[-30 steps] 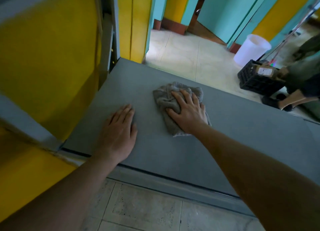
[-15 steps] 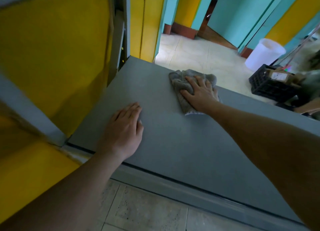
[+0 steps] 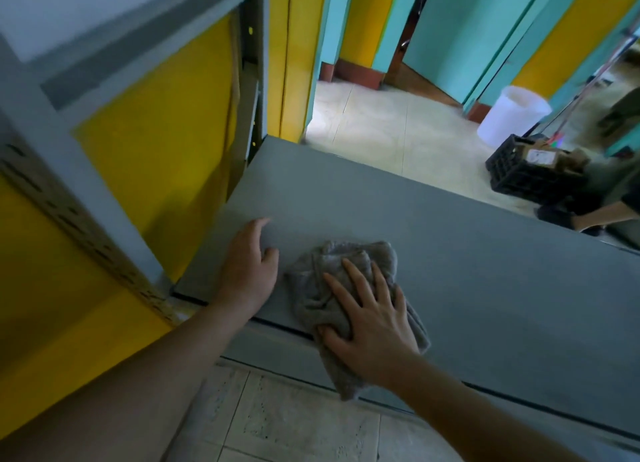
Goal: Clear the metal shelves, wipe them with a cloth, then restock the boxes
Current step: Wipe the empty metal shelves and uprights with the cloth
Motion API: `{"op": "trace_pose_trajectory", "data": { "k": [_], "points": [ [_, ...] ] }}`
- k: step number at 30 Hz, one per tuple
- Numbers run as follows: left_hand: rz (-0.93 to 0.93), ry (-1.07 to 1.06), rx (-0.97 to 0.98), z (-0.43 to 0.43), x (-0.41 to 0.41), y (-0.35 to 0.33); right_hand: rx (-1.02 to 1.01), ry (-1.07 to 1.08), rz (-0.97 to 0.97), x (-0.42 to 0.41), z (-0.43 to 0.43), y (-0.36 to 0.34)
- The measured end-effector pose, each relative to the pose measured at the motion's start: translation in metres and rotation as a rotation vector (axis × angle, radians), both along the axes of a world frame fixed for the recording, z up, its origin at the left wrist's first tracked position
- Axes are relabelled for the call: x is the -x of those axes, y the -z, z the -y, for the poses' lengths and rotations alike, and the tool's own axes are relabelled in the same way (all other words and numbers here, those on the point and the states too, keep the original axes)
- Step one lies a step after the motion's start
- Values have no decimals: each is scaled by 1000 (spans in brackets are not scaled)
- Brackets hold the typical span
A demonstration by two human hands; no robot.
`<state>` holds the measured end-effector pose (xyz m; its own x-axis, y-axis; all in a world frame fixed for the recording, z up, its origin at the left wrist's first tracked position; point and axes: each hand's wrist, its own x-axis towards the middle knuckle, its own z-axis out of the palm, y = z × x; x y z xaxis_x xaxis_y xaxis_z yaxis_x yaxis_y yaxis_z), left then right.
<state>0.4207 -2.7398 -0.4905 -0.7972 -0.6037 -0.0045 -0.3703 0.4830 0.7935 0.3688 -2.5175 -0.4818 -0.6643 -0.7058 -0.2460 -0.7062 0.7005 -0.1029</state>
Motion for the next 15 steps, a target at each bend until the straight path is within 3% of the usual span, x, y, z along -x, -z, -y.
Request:
{"op": "trace_pose_trajectory", "data": {
  "k": [7, 15],
  "points": [
    [250, -29, 278, 55, -25, 9, 40, -116, 3, -5, 75, 0],
    [191, -77, 376, 51, -24, 27, 88, -291, -84, 85, 119, 9]
  ]
}}
